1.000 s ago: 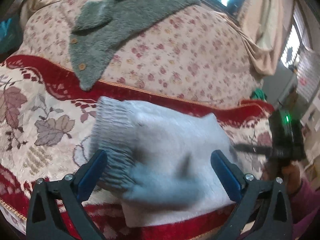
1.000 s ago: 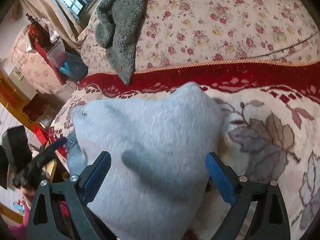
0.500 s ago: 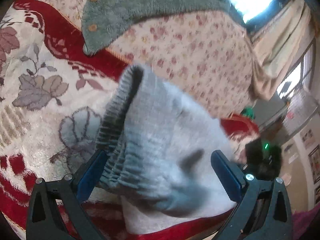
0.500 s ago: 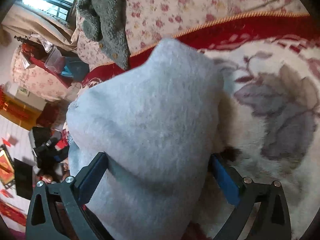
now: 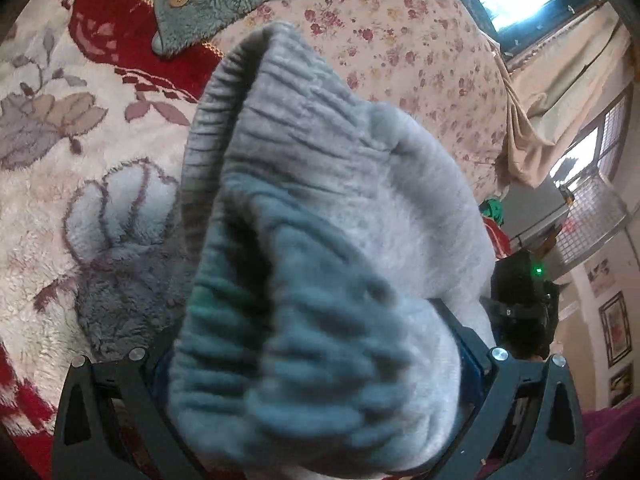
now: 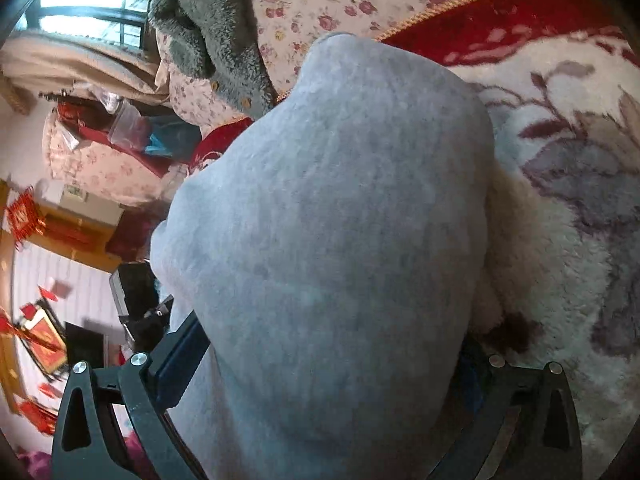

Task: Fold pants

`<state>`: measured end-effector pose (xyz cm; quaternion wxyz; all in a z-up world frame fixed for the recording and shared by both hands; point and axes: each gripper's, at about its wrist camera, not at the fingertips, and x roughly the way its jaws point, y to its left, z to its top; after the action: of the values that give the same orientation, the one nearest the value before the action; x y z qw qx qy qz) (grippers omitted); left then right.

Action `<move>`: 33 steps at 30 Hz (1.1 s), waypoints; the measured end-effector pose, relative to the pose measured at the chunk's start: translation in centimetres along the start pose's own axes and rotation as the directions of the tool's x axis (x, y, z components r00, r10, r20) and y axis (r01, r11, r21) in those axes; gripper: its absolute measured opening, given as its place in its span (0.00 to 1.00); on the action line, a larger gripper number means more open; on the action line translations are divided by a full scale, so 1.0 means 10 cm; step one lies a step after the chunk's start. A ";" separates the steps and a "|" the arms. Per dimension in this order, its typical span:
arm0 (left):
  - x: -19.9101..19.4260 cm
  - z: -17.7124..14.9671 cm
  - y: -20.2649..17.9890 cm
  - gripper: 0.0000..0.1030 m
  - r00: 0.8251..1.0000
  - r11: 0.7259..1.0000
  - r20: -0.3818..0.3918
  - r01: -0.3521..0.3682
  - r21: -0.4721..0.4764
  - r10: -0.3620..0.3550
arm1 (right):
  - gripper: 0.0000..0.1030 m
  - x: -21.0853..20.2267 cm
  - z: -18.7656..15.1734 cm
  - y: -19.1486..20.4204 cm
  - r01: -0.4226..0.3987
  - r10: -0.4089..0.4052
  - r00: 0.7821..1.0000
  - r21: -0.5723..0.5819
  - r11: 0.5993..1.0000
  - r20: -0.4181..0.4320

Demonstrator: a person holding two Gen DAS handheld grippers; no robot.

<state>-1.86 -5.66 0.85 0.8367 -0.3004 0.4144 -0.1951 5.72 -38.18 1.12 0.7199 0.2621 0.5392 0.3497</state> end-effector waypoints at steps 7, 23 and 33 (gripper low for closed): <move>-0.14 -0.02 -0.15 0.75 0.999 1.000 0.038 0.016 -0.016 -0.015 | 0.84 -0.14 -0.01 0.03 -0.026 0.026 0.999 0.012 1.000 0.030; 0.17 0.15 -1.24 0.70 0.996 0.992 0.068 0.053 0.113 -0.061 | 0.75 -1.24 0.05 0.03 0.007 -0.001 0.984 -0.038 0.999 0.179; 0.79 0.06 -1.93 0.69 0.998 0.981 0.015 0.060 0.184 -0.064 | 0.75 -2.01 -0.09 -0.49 0.070 -0.068 0.968 0.002 0.998 0.241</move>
<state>1.70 -24.33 9.40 0.8585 -0.2370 0.3763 -0.2554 2.41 -56.97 9.08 0.7925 0.2812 0.4556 0.2919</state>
